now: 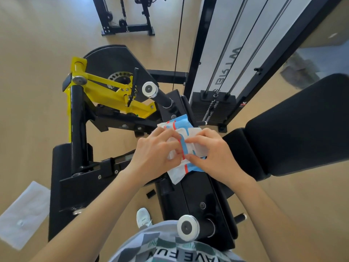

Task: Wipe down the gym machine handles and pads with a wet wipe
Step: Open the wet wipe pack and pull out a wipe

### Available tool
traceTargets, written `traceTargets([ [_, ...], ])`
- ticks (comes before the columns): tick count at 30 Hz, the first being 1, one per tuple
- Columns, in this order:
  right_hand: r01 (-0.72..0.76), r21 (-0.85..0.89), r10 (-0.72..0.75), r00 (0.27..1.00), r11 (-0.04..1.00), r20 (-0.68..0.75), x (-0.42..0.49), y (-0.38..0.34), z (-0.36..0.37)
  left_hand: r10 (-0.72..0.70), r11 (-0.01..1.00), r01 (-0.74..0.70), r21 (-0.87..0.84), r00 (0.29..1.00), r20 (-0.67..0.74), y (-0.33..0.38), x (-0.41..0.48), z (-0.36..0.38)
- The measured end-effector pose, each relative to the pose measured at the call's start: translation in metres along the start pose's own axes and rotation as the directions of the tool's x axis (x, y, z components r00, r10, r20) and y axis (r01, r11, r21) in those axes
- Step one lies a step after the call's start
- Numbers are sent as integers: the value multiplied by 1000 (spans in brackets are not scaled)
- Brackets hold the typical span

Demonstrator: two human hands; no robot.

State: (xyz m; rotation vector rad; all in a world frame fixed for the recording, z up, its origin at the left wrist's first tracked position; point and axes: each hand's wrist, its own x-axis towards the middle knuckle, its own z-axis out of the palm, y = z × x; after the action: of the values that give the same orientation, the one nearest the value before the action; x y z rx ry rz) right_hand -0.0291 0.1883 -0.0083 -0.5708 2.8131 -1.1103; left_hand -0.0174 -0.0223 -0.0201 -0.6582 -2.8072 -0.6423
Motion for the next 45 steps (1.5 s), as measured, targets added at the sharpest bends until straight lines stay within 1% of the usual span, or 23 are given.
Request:
traceTargets([
  [4, -24, 16, 24, 1000, 1000, 14, 0, -3, 0, -23, 998, 24, -56, 1000, 17, -9, 4, 0],
  [6, -13, 15, 13, 1000, 1000, 23, 2, -6, -1, -75, 985, 76, -153, 997, 13, -15, 6, -2],
  [8, -9, 4, 9, 999, 1000, 51, 6, -10, -4, -194, 926, 182, -330, 981, -3, -23, 11, -3],
  [9, -8, -9, 9, 997, 1000, 72, 9, -12, -5, -249, 896, 227, -383, 968, -9, -27, 13, -3],
  [11, 5, -30, -2, 994, 1000, 108, 15, -15, -7, -311, 867, 275, -416, 950, -19, -35, 18, -1],
  [14, 21, -38, -15, 989, 999, 144, 27, -19, -8, -368, 796, 301, -526, 929, -26, -40, 19, 8],
  [17, 59, -145, -26, 976, 988, 218, 42, -24, -7, -447, 746, 323, -583, 891, -78, -39, 16, 17],
  [20, 138, -273, -50, 951, 952, 304, 51, -31, -4, -463, 730, 313, -607, 880, -104, -37, 14, 22],
  [22, 169, -327, -56, 943, 930, 328, 54, -34, -2, -467, 722, 305, -621, 877, -111, -38, 14, 23],
  [24, 192, -348, -74, 942, 918, 327, 56, -34, 1, -459, 727, 291, -622, 880, -124, -40, 14, 24],
  [29, 298, -380, -206, 943, 876, 262, 51, -28, 8, -439, 740, 262, -620, 886, -148, -42, 12, 24],
  [31, 323, -385, -239, 938, 865, 251, 49, -24, 10, -430, 738, 250, -627, 890, -150, -42, 12, 23],
  [32, 322, -363, -244, 938, 874, 246, 48, -22, 10, -426, 736, 246, -631, 892, -150, -43, 12, 23],
  [34, 275, -252, -219, 949, 928, 226, 46, -18, 8, -425, 730, 243, -638, 893, -146, -43, 12, 23],
  [36, 162, -96, -136, 964, 982, 229, 44, -16, 4, -427, 724, 246, -645, 894, -139, -42, 12, 23],
  [37, 97, -29, -88, 970, 995, 229, 43, -17, 2, -427, 720, 247, -648, 894, -134, -42, 13, 23],
  [39, -3, 55, -7, 983, 998, 182, 43, -17, -1, -426, 718, 250, -650, 896, -126, -42, 13, 23],
  [41, -20, 67, 12, 993, 998, 121, 44, -16, -2, -431, 713, 254, -654, 894, -123, -42, 13, 23],
  [43, 5, 44, -10, 993, 999, 116, 44, -14, -2, -436, 712, 257, -653, 891, -125, -42, 13, 22],
  [45, 31, -59, -22, 989, 998, 146, 42, -15, 1, -437, 714, 254, -653, 890, -131, -42, 13, 23],
])
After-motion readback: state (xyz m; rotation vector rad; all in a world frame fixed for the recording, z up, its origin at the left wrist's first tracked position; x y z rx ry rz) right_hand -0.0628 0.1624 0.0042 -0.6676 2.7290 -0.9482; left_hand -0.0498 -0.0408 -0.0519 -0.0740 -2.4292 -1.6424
